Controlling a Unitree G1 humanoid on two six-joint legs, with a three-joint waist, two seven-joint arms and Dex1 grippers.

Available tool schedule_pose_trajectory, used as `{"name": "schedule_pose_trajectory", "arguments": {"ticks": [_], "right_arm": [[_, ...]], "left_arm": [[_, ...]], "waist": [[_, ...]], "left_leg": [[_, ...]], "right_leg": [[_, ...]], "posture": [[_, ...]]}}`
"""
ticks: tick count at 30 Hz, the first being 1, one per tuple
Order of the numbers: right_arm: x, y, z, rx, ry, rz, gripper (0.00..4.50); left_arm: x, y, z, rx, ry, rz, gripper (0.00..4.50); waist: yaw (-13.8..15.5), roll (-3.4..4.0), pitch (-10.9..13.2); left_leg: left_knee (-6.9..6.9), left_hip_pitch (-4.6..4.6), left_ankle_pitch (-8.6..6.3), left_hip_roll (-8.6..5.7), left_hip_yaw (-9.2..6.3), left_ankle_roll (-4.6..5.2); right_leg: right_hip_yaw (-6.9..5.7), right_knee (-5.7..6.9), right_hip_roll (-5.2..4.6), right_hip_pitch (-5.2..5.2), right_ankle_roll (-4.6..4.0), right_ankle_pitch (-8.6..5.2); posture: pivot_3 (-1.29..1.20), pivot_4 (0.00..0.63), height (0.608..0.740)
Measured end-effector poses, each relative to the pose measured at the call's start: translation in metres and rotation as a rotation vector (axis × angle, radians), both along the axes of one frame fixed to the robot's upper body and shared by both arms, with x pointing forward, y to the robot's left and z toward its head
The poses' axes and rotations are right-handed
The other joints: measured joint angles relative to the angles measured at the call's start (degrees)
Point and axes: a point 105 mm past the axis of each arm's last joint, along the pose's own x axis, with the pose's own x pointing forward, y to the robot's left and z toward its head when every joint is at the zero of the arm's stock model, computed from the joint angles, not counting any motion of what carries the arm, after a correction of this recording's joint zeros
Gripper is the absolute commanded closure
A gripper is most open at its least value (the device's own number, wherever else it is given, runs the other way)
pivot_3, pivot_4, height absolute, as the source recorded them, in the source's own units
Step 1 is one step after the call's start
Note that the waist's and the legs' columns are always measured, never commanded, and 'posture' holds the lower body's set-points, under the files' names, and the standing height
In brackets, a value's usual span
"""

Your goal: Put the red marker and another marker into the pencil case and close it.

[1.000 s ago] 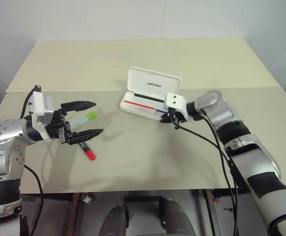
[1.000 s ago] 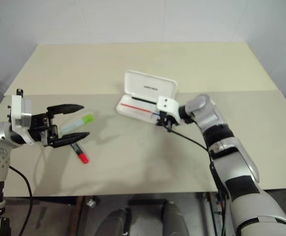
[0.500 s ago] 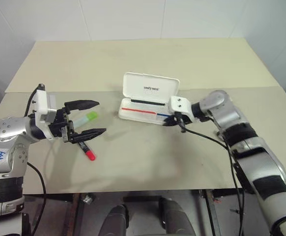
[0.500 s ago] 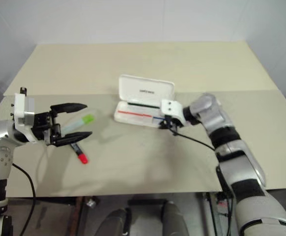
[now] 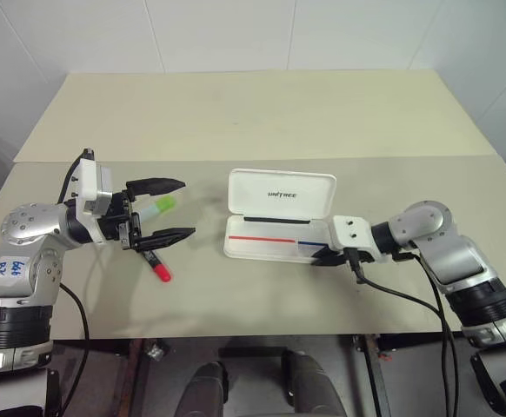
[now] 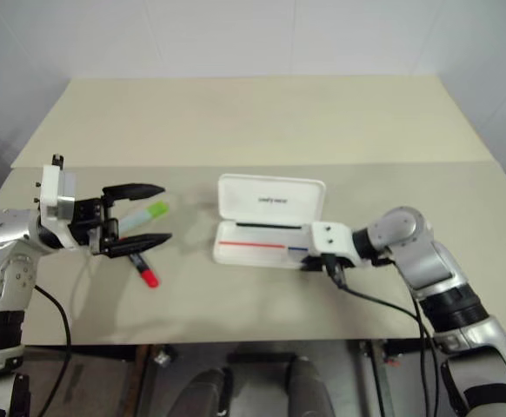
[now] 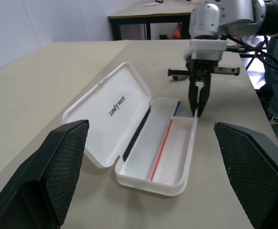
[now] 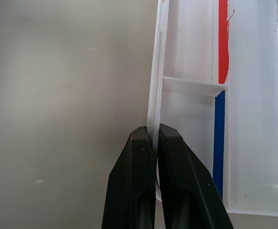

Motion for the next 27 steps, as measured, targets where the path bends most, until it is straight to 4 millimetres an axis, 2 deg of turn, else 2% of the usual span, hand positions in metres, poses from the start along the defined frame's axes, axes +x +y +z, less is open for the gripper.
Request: {"name": "schedule_pose_trajectory", "arguments": {"ticks": [5, 10, 18, 27], "right_arm": [[-0.002, -0.004, -0.003, -0.013, -0.032, 0.006, 4.48], [0.002, -0.008, -0.004, -0.027, -0.051, 0.008, 3.0], [0.008, -0.007, 0.002, -0.01, -0.084, 0.017, 0.25], [0.003, -0.007, 0.016, 0.06, -0.081, 0.043, 0.25]], "left_arm": [[0.001, -0.007, 0.0, -0.007, -0.002, -0.029, 0.0], [0.001, -0.008, -0.001, -0.007, 0.002, -0.034, 0.0], [0.001, -0.008, -0.001, -0.007, 0.002, -0.033, 0.0], [0.0, -0.003, -0.003, -0.003, 0.009, -0.016, 0.0]], "waist": [[-0.05, -0.01, 0.0], [-0.01, -0.01, 0.0], [-0.06, -0.02, 0.0], [-0.03, -0.02, 0.0]], "left_leg": [[0.02, 0.01, 0.0, -0.01, 0.0, 0.01], [0.03, 0.01, 0.0, -0.02, 0.0, 0.01], [0.02, 0.01, 0.0, 0.0, 0.0, 0.01], [0.02, 0.01, 0.0, 0.0, 0.0, 0.02]], "right_leg": [[0.01, -0.01, 0.0, 0.03, 0.01, 0.01], [0.0, -0.01, -0.02, 0.04, 0.01, 0.01], [0.0, -0.01, 0.0, 0.03, 0.01, 0.01], [0.0, -0.02, -0.01, 0.03, 0.0, 0.01]], "posture": [[0.0, 0.15, 0.74], [0.0, 0.15, 0.74], [0.0, 0.15, 0.74], [0.0, 0.15, 0.74]]}}
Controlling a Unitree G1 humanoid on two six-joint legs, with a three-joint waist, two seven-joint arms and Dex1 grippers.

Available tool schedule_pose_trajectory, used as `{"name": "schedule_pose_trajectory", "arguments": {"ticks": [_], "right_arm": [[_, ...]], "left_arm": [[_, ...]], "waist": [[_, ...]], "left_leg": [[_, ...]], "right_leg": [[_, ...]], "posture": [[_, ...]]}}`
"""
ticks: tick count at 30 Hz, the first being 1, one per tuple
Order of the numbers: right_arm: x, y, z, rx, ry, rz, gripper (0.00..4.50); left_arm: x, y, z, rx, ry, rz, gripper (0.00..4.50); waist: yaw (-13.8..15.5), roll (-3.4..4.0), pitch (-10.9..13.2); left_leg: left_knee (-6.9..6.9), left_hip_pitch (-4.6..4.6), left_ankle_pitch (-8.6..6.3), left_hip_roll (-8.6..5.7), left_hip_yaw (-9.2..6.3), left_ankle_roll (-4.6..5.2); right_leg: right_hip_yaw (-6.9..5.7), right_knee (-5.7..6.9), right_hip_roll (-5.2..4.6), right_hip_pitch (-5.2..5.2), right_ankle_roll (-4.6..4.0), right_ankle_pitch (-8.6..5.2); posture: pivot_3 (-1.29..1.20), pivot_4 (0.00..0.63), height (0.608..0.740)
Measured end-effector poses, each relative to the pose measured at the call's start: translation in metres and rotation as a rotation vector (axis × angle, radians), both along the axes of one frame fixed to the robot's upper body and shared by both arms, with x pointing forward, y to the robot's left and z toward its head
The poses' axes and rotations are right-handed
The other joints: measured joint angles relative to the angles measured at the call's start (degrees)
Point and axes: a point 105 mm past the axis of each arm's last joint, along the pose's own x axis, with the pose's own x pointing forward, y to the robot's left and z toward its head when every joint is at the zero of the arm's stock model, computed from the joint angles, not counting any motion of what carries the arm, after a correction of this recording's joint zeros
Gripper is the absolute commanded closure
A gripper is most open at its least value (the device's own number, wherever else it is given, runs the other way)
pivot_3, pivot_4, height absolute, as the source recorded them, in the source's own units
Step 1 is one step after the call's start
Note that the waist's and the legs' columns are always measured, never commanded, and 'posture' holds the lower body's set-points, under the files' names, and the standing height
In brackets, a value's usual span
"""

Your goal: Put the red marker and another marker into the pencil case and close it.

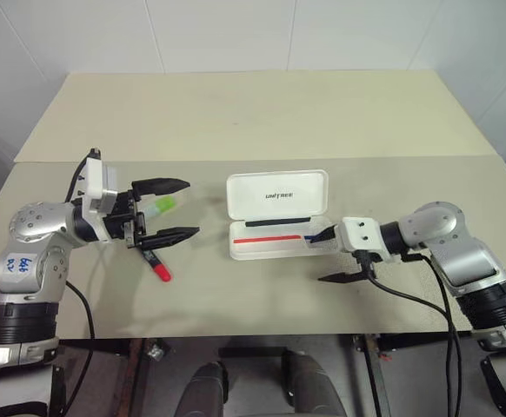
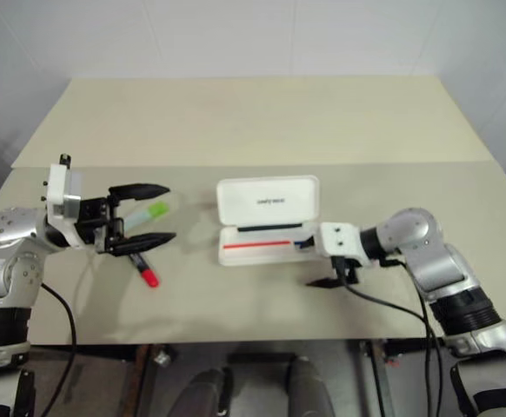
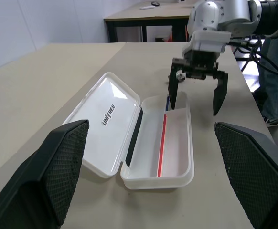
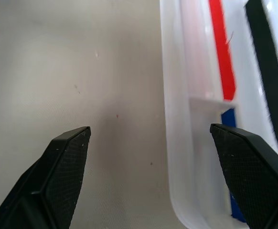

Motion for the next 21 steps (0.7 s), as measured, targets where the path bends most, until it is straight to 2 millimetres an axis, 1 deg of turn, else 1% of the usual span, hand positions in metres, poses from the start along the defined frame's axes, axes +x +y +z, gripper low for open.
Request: {"name": "schedule_pose_trajectory", "arguments": {"ticks": [4, 6, 11, 12, 13, 17, 21], "right_arm": [[-0.001, -0.003, -0.005, 0.007, 0.009, -0.026, 0.25], [-0.001, -0.002, -0.004, 0.035, 0.011, -0.038, 0.25], [-0.001, 0.006, 0.017, 0.209, -0.018, -0.036, 0.25], [-0.002, 0.008, 0.021, 0.247, -0.02, -0.031, 0.12], [-0.003, 0.01, 0.024, 0.287, -0.019, -0.027, 0.12], [-0.007, 0.022, 0.031, 0.398, -0.016, 0.007, 0.12], [-0.007, 0.032, 0.047, 0.522, -0.03, 0.045, 0.12]], "left_arm": [[-0.001, 0.005, -0.002, 0.012, 0.008, 0.018, 0.0], [-0.001, 0.006, -0.002, 0.015, 0.01, 0.019, 0.0], [-0.002, 0.009, 0.0, 0.026, 0.008, 0.03, 0.0], [-0.002, 0.011, 0.0, 0.026, 0.007, 0.04, 0.0], [-0.003, 0.014, 0.0, 0.029, 0.009, 0.054, 0.0], [-0.008, 0.025, -0.004, 0.046, 0.025, 0.14, 0.0], [-0.016, 0.033, -0.012, 0.063, 0.068, 0.296, 0.0]], "waist": [[-0.01, 0.0, 0.0], [0.0, 0.0, 0.0], [-0.01, 0.0, 0.0], [-0.03, 0.0, 0.0], [-0.07, 0.0, 0.0], [-0.17, 0.0, 0.0], [-0.13, -0.01, 0.01]], "left_leg": [[-0.01, 0.01, 0.0, 0.01, 0.0, 0.0], [0.0, 0.0, 0.0, 0.0, 0.0, 0.0], [-0.01, 0.01, 0.0, 0.03, -0.01, 0.0], [-0.02, 0.01, 0.0, 0.03, -0.01, 0.0], [-0.02, 0.01, 0.0, 0.03, -0.01, 0.0], [-0.05, 0.02, -0.01, 0.05, 0.0, 0.02], [-0.05, 0.02, -0.02, 0.07, -0.01, 0.02]], "right_leg": [[0.0, 0.02, 0.01, -0.01, 0.0, 0.0], [0.0, 0.02, 0.0, 0.0, -0.01, 0.0], [-0.01, 0.02, 0.02, 0.0, -0.02, 0.01], [-0.01, 0.01, 0.02, 0.0, -0.02, 0.01], [0.0, 0.01, 0.02, 0.0, -0.01, 0.01], [0.03, 0.0, 0.01, -0.01, -0.01, 0.01], [0.06, 0.01, 0.0, -0.01, -0.01, 0.01]], "posture": [[0.0, 0.15, 0.74], [0.0, 0.15, 0.74], [0.0, 0.15, 0.74], [0.0, 0.15, 0.74], [0.0, 0.15, 0.74], [0.0, 0.15, 0.74], [0.0, 0.15, 0.74]]}}
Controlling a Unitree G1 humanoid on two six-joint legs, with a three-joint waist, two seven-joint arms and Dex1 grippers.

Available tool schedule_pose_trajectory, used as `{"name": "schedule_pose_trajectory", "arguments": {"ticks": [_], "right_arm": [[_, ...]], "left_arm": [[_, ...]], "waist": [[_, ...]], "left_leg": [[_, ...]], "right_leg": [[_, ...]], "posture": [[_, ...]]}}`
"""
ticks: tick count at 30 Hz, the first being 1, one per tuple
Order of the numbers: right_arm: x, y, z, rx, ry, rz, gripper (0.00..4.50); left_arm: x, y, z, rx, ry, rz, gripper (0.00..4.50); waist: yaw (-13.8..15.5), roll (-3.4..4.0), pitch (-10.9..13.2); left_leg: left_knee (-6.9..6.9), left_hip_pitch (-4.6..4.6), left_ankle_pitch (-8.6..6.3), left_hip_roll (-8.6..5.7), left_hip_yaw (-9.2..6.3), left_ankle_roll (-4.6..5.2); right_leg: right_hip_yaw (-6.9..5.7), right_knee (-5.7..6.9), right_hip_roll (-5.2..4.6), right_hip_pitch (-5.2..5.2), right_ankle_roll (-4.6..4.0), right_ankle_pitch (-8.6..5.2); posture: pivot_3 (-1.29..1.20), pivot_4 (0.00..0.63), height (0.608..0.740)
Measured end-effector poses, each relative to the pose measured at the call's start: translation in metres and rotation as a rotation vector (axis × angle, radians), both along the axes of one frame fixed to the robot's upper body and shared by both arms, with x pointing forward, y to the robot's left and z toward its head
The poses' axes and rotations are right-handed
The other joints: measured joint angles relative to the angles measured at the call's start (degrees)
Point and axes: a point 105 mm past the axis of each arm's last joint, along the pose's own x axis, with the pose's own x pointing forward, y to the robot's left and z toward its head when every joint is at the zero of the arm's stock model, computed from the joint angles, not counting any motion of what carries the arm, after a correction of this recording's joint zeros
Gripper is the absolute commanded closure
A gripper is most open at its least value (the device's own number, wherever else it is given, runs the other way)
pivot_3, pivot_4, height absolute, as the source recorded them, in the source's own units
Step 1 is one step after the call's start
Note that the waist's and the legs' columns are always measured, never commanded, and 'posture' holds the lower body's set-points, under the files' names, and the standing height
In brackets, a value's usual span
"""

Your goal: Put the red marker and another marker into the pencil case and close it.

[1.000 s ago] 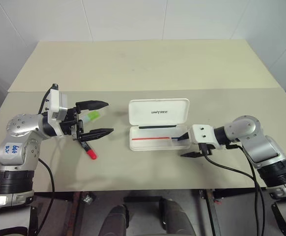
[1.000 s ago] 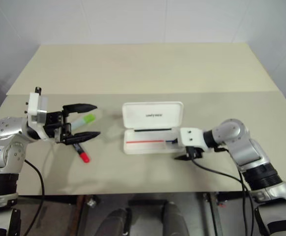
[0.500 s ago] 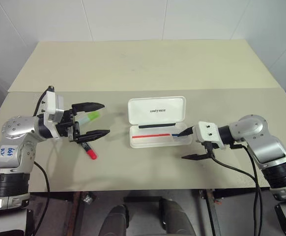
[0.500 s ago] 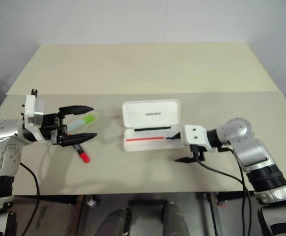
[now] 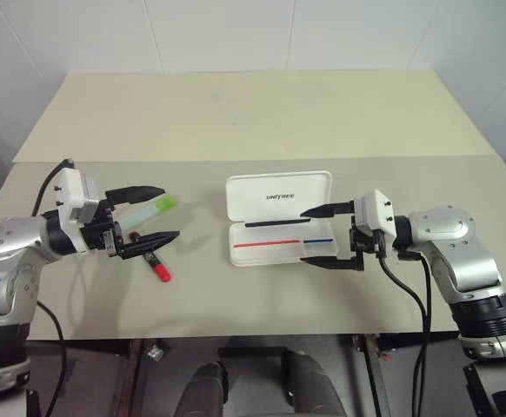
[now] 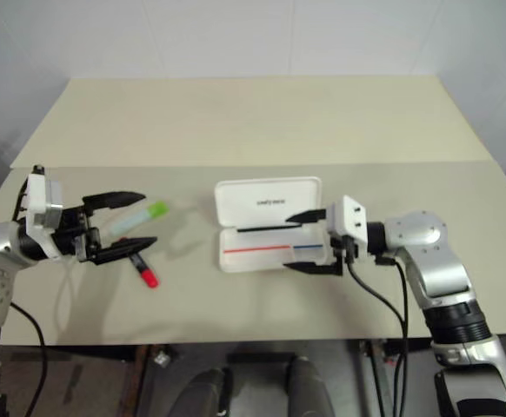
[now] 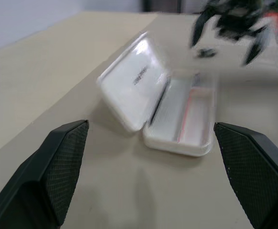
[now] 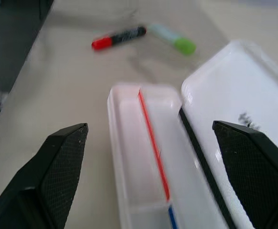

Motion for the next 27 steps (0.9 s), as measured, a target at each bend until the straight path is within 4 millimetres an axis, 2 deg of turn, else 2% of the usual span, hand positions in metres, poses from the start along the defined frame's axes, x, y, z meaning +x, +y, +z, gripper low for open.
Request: {"name": "schedule_pose_trajectory", "arguments": {"ticks": [3, 7, 11, 16, 19, 27], "right_arm": [[0.001, 0.006, 0.014, 0.043, -0.025, 0.031, 0.12], [0.012, 0.013, 0.033, 0.089, -0.061, 0.044, 0.12], [0.018, 0.017, 0.032, 0.118, -0.047, 0.057, 0.12], [0.017, 0.028, 0.031, 0.139, -0.049, 0.093, 0.12], [0.017, 0.03, 0.031, 0.147, -0.047, 0.102, 0.12], [0.011, 0.036, 0.035, 0.157, -0.071, 0.126, 0.12]], "left_arm": [[-0.006, 0.005, -0.004, 0.008, 0.041, 0.159, 0.0], [-0.012, 0.013, -0.002, -0.071, 0.081, 0.433, 0.0], [-0.017, 0.017, -0.011, -0.177, 0.164, 0.656, 0.0], [-0.016, 0.011, -0.03, -0.315, 0.284, 0.874, 0.0], [-0.014, 0.001, -0.043, -0.334, 0.355, 0.948, 0.0], [-0.005, -0.008, -0.052, -0.361, 0.448, 1.052, 0.0]], "waist": [[0.07, -0.03, 0.02], [0.09, -0.07, 0.0], [0.19, -0.08, 0.0], [0.2, -0.13, -0.02], [0.2, -0.21, -0.04], [0.04, -0.24, -0.02]], "left_leg": [[0.01, 0.01, 0.0, 0.22, -0.01, 0.0], [0.04, 0.07, 0.0, 0.29, -0.02, 0.0], [0.06, 0.09, 0.02, 0.18, -0.04, -0.03], [0.15, 0.1, 0.05, 0.05, -0.04, -0.11], [0.23, 0.1, 0.07, 0.07, -0.05, -0.16], [0.62, 0.19, -0.05, 0.55, -0.04, -0.4]], "right_leg": [[0.0, 0.02, -0.01, 0.0, 0.0, 0.0], [-0.02, 0.04, 0.07, 0.05, -0.06, 0.04], [-0.04, 0.06, 0.13, 0.08, -0.09, 0.06], [-0.03, 0.12, 0.14, 0.09, -0.09, 0.09], [-0.03, 0.15, 0.22, 0.12, -0.12, 0.12], [0.0, 0.04, 0.79, 0.33, -0.36, 0.29]], "posture": [[0.0, 0.15, 0.74], [0.0, 0.15, 0.74], [0.0, 0.15, 0.74], [0.0, 0.15, 0.74], [0.0, 0.15, 0.74], [0.0, 0.15, 0.74]]}}
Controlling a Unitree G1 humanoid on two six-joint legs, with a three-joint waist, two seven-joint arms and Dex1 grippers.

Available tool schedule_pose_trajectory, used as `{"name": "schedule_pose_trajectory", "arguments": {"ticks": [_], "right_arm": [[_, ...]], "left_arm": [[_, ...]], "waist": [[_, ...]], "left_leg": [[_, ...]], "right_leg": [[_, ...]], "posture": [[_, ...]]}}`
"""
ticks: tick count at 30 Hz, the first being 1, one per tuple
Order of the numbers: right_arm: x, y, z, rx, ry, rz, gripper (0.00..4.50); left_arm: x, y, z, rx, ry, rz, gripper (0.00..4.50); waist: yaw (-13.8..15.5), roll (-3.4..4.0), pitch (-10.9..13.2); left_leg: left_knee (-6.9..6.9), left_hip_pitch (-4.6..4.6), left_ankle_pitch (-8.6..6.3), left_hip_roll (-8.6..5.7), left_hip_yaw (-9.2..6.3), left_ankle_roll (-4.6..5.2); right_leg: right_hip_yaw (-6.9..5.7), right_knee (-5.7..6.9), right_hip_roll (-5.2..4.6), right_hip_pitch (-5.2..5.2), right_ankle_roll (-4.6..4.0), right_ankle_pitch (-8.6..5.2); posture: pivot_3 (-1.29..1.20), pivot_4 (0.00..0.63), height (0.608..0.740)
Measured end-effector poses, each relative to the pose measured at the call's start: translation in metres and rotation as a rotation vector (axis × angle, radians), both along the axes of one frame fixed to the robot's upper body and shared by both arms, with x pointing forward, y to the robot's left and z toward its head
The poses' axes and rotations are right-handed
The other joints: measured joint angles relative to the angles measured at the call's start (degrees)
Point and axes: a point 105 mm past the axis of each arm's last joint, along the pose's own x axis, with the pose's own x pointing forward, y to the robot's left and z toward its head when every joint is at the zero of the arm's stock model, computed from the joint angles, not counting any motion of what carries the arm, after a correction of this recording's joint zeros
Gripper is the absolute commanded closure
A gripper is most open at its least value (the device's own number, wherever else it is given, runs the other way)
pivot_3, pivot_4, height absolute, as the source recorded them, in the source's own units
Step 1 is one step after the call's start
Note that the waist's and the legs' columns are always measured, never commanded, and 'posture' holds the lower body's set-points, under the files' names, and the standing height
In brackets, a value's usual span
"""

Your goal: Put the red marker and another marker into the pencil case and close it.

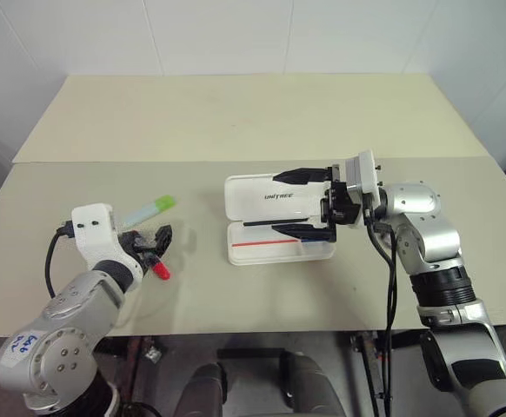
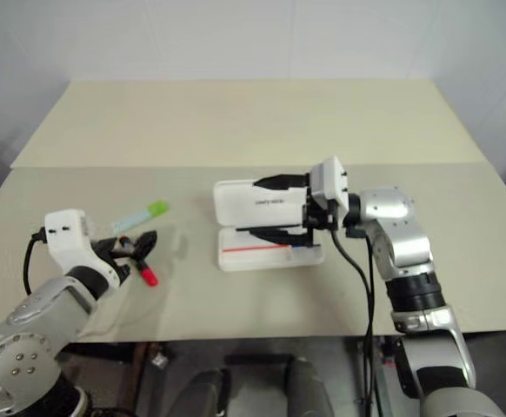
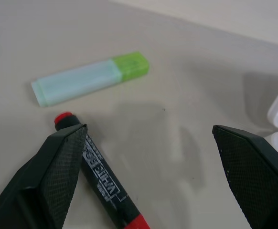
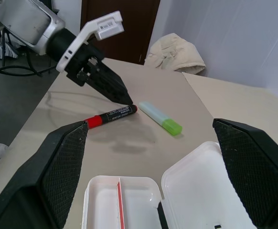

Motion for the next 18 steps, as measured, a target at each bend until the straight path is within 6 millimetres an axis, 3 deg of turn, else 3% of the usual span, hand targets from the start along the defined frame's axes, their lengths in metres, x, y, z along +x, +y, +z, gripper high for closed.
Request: {"name": "schedule_pose_trajectory", "arguments": {"ticks": [5, 9, 14, 18], "right_arm": [[0.001, -0.003, 0.001, -0.004, 0.003, -0.008, 0.12], [0.001, -0.011, 0.003, -0.012, 0.016, -0.014, 0.12], [-0.007, -0.01, 0.009, -0.018, 0.003, 0.018, 0.12], [-0.016, -0.004, 0.017, -0.01, -0.025, 0.045, 0.12]], "left_arm": [[-0.002, 0.008, -0.01, 0.019, 0.078, 0.078, 0.0], [0.003, 0.011, -0.003, 0.022, 0.061, 0.114, 0.0], [0.01, 0.0, -0.019, -0.01, 0.135, 0.086, 0.0], [0.015, -0.005, -0.019, -0.032, 0.136, 0.087, 0.0]], "waist": [[0.07, -0.03, 0.02], [0.12, -0.04, 0.02], [0.07, -0.06, 0.03], [0.09, -0.06, 0.04]], "left_leg": [[0.02, -0.01, 0.01, 0.03, 0.0, -0.02], [0.01, 0.01, 0.0, 0.03, 0.0, -0.03], [0.01, 0.02, -0.03, 0.03, -0.01, -0.02], [0.0, 0.02, -0.06, 0.04, -0.02, -0.05]], "right_leg": [[0.01, -0.03, 0.04, 0.01, -0.03, 0.02], [-0.01, -0.12, 0.04, 0.09, -0.03, 0.02], [-0.01, -0.25, 0.03, 0.17, 0.03, 0.05], [-0.02, -0.28, 0.04, 0.17, 0.03, 0.05]], "posture": [[0.0, 0.15, 0.74], [0.0, 0.15, 0.74], [0.0, 0.15, 0.74], [0.0, 0.15, 0.74]]}}
